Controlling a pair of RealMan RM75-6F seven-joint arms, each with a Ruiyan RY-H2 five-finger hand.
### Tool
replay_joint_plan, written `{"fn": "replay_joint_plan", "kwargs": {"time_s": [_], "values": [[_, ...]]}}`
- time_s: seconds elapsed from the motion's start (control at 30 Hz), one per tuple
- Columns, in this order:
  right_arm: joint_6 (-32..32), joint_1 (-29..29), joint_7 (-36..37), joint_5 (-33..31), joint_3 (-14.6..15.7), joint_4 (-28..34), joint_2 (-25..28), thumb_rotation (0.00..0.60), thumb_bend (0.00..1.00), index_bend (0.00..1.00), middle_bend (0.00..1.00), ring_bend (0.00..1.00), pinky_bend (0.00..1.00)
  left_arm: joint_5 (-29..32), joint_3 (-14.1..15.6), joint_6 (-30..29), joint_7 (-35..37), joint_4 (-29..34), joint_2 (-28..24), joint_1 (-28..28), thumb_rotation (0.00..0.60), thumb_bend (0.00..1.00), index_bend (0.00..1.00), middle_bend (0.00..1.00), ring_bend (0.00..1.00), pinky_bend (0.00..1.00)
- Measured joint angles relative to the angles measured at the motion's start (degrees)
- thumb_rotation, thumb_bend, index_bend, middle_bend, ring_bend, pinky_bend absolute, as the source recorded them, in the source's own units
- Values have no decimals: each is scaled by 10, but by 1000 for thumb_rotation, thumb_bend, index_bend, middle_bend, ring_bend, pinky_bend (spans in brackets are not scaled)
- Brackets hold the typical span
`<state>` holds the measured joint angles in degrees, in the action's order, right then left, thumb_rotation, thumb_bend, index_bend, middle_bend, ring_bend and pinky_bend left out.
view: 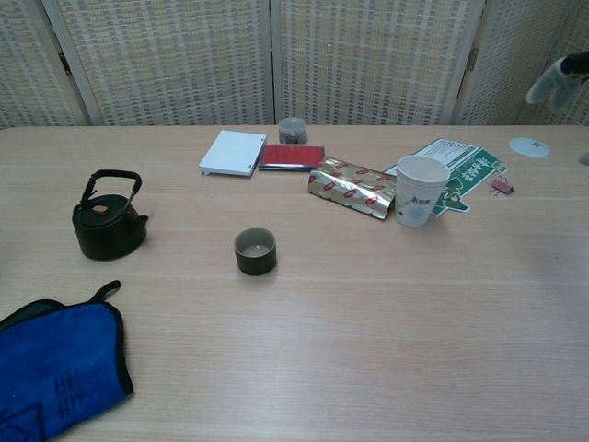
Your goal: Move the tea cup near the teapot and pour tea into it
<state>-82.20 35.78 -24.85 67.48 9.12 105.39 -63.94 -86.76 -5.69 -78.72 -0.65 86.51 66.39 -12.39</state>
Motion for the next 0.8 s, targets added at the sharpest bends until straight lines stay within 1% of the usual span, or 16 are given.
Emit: {"fn": "replay_joint_plan", "kwargs": {"time_s": [0.13,0.27,0.47,0.63,0.7,0.8], "values": [[-39,-65,26,27,18,-15,12,600,231,276,314,196,269,8,-5,30,7,-1,6,-20,600,149,290,235,247,135],[-62,-111,45,45,23,-27,21,600,232,276,314,196,269,16,-13,76,2,-2,9,-54,600,149,211,209,237,136],[-73,-147,58,66,9,-33,37,600,231,276,314,197,269,47,-34,166,-9,-8,9,-118,600,149,153,195,230,134],[-69,-161,59,76,-8,-33,47,600,231,276,314,197,269,86,-51,245,-22,-26,11,-171,600,149,156,191,226,106],[-67,-165,58,79,-15,-31,50,600,231,276,314,196,269,106,-57,281,-28,-37,13,-194,550,150,163,191,222,91],[-63,-171,56,83,-25,-28,53,600,232,276,314,196,269,138,-64,332,-36,-58,20,-228,401,149,176,192,221,80]]}}
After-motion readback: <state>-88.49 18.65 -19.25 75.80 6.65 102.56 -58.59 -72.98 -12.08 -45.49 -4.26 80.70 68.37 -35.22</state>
